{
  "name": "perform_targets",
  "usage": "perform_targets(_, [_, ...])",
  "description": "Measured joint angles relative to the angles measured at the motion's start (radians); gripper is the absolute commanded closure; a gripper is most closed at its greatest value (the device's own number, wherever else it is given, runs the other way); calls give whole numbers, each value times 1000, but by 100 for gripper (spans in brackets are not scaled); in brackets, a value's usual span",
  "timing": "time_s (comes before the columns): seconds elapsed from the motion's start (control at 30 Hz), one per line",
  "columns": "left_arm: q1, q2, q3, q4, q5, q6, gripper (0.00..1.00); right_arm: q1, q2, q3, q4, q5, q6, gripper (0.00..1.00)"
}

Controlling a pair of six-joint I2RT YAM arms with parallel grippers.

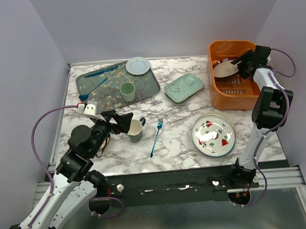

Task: Place the mixed dishes into the plastic bin
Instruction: Place the plate in the plastic bin.

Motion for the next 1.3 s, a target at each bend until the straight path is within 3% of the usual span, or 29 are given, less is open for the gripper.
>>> perform_targets(0.63, [0, 14, 0, 22, 53, -4, 1, 6, 11, 47, -87, 63, -98, 17])
perform_targets(0.77, [0, 23, 0, 27, 66, -6, 1, 6, 15, 47, -93, 68, -111, 9])
perform_targets(1.0, [0, 47, 0, 32, 84, -17, 1, 6, 15, 47, -95, 79, -131, 7])
perform_targets(1.1, [0, 55, 0, 32, 100, -22, 1, 6, 15, 47, -95, 80, -136, 0])
perform_targets(1.3, [0, 55, 0, 32, 121, -32, 1, 6, 15, 47, -106, 98, -166, 0])
